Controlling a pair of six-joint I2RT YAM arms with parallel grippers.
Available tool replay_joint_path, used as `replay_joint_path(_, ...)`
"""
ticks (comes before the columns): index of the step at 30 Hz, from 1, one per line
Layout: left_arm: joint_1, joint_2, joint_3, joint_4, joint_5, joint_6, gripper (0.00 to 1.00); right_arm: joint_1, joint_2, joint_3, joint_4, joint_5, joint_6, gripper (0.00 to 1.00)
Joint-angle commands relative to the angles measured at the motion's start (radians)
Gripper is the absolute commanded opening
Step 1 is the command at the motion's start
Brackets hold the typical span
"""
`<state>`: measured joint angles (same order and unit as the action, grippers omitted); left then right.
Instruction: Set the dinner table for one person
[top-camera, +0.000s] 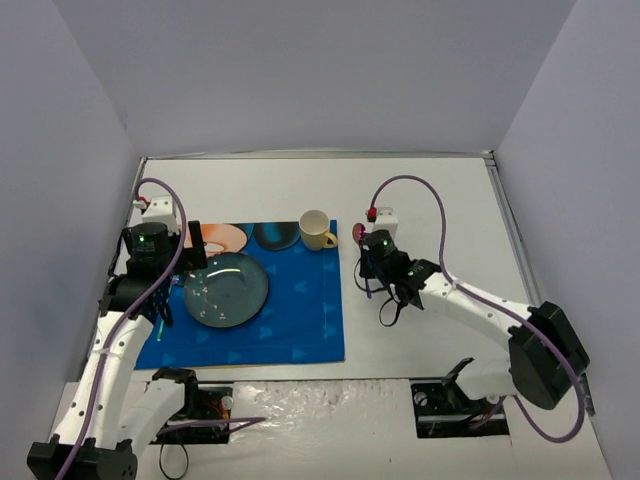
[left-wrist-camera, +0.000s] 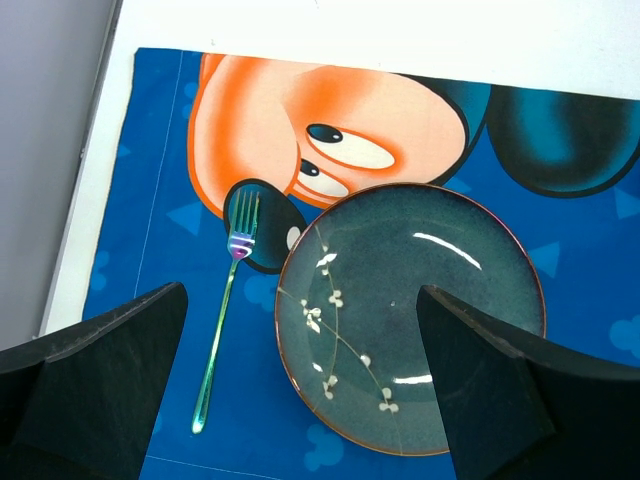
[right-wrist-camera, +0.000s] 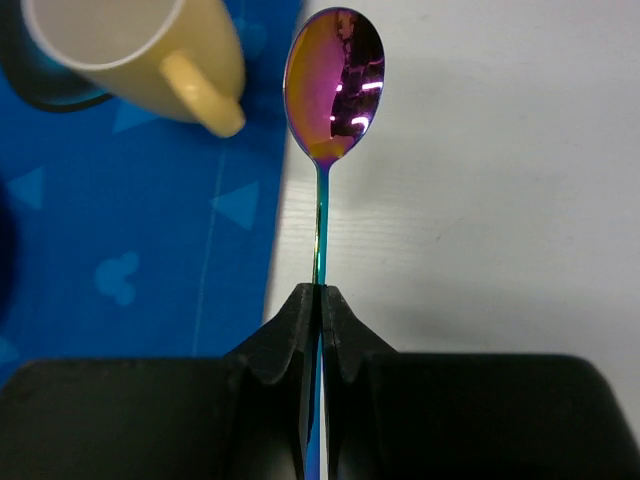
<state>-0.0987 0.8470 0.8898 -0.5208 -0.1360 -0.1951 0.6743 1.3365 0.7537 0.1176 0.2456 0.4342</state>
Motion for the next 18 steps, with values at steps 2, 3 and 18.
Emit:
replay_joint_path(2,-0.009,-0.023,0.025,0.021,-0.056,-0.021,0.97,0.219,-0.121,0.051,-0.055,0.203,0.160,0.00)
replay_joint_path(3,-0.009,-0.025,0.026,0.014,-0.072,-0.026,0.97,0.259,-0.119,0.067,-0.060,0.234,0.175,0.00)
replay_joint_path(18,-0.007,-0.080,0.028,-0.005,-0.211,-0.047,0.97,0.492,0.295,0.348,-0.072,0.365,0.383,0.00)
